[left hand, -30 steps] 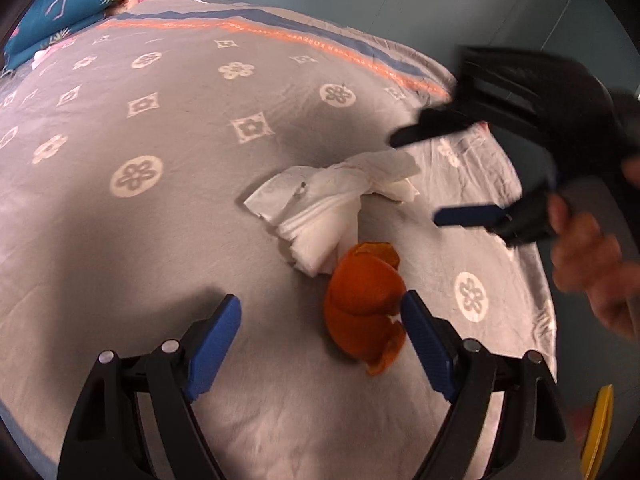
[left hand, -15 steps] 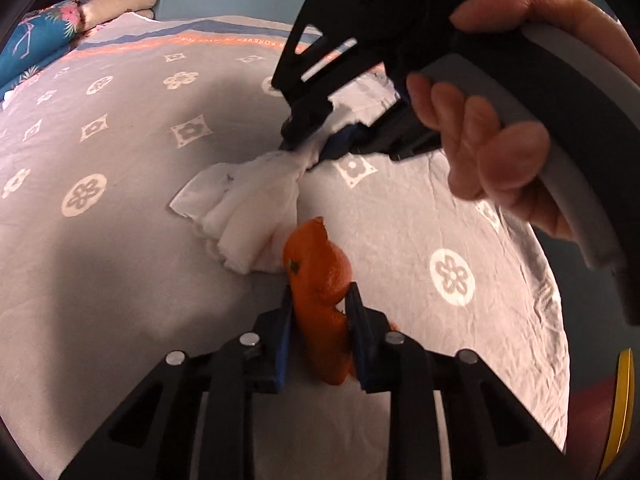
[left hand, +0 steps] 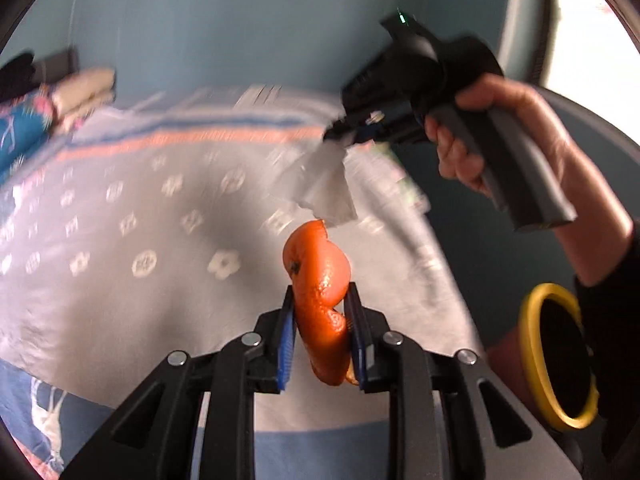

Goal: Collect trash
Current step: 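Carry the orange peel and white tissue with both tools over the bin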

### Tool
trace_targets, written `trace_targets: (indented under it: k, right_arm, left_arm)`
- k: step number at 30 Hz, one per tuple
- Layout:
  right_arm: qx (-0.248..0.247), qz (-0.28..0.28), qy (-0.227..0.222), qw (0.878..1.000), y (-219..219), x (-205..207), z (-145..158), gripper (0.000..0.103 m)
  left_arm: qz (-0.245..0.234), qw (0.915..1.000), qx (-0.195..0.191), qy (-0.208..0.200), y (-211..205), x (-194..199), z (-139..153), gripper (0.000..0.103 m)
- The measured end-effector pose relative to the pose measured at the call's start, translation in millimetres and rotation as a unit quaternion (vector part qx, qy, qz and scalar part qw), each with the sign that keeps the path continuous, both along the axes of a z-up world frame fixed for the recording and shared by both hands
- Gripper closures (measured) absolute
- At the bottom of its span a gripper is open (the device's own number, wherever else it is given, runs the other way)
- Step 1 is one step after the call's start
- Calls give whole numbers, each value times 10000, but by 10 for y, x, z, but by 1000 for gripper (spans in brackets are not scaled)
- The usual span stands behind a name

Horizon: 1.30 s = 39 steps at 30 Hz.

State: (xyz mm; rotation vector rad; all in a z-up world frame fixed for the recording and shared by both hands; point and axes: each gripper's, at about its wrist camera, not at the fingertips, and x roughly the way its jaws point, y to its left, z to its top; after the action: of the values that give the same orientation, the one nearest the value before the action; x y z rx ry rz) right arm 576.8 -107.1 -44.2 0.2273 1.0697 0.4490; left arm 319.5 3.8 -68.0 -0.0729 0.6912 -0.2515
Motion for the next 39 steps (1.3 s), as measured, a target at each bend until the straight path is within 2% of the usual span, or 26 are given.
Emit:
trace_targets:
  k: [2, 3, 5, 8, 9, 12, 19, 28, 39]
  right_arm:
    - [-28, -103, -221, 9997, -292, -196, 212, 88]
    - [-21, -251, -455, 9986, -564, -475, 389, 88]
    - [19, -370, -625, 9974, -857, -719, 541, 88]
    - [28, -680, -1006, 9926, -1433, -1292, 780, 88]
    - [-63, -865, -1272, 9881, -1686, -1603, 883, 88]
    - [-200, -1209, -1673, 9783, -2115, -2178, 1011, 88]
    - [-581, -1749, -2078, 9607, -2858, -3083, 967, 88]
    - [-611, -2168, -1926, 9551, -3545, -3621, 664, 88]
    - [-676, -2262, -1741, 9560, -3779, -3838, 401, 88]
  left_arm:
    - [-166, 9996, 3, -209, -146, -180, 206, 81]
    - [-233, 9993, -8, -299, -214, -265, 292, 81]
    - [-383, 9978, 1, -540, -376, -505, 478, 81]
    - [-580, 9951, 34, -806, -632, -740, 678, 81]
    - [-665, 9938, 39, -892, -735, -826, 744, 81]
    - [-881, 9906, 74, -1047, -1004, -967, 840, 81]
    - [-1315, 9854, 137, -1076, -1632, -1197, 901, 80]
    - [-1726, 9819, 51, -782, -2245, -1225, 746, 80]
    - [-1712, 9845, 116, -360, -2566, -979, 444, 80]
